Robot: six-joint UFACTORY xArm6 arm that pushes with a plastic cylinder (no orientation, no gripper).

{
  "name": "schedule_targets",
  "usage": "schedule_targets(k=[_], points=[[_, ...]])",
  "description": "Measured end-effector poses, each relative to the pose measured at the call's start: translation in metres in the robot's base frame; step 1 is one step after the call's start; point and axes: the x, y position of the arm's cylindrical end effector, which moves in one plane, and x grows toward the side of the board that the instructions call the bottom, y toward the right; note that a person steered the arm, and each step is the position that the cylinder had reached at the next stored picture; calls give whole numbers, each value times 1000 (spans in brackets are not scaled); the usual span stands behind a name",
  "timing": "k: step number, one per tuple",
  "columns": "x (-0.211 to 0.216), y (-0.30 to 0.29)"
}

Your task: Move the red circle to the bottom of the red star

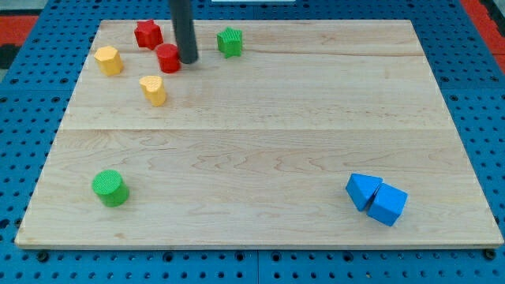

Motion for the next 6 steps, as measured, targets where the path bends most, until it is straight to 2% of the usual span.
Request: schedule_targets(k=[1, 2, 3, 5, 6], points=[[-5, -19], [18, 18], [22, -30], [-6, -29], [-6, -17]])
